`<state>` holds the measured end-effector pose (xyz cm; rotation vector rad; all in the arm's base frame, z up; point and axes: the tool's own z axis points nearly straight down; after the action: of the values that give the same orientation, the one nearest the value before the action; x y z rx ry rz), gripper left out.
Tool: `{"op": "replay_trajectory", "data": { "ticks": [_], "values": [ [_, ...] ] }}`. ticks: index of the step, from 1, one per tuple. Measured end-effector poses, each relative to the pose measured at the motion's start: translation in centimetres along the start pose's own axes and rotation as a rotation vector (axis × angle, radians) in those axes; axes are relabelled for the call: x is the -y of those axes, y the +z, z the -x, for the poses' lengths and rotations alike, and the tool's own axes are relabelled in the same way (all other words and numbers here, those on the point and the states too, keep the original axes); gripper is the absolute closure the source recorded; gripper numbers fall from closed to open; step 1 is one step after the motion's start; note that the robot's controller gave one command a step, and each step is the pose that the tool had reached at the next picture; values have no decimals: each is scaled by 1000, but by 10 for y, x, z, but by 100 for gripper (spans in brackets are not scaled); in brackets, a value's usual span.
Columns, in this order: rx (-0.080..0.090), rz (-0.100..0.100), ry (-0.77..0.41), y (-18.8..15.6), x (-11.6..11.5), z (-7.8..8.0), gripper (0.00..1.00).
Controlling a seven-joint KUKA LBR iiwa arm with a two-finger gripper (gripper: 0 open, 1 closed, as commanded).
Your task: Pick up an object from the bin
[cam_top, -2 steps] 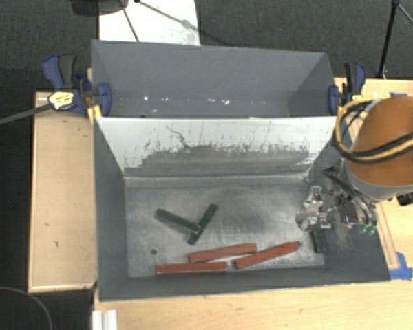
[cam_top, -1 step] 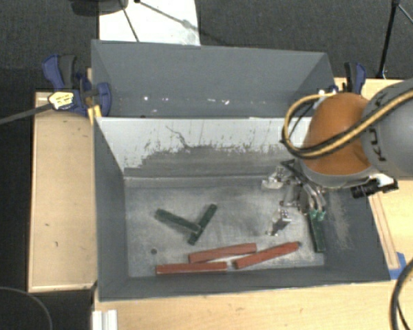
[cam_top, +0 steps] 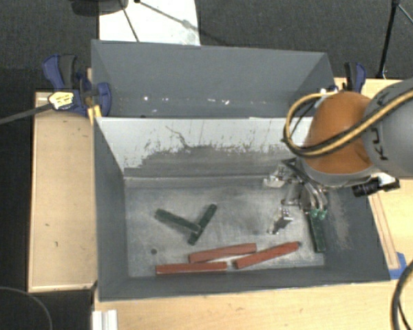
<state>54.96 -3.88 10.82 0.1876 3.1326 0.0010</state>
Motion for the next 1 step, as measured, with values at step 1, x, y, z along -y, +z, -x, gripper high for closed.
{"op": "replay_trajectory", "data": {
  "ticks": [1],
  "values": [
    [0,0,13,11,18,-30,0]
  ]
}}
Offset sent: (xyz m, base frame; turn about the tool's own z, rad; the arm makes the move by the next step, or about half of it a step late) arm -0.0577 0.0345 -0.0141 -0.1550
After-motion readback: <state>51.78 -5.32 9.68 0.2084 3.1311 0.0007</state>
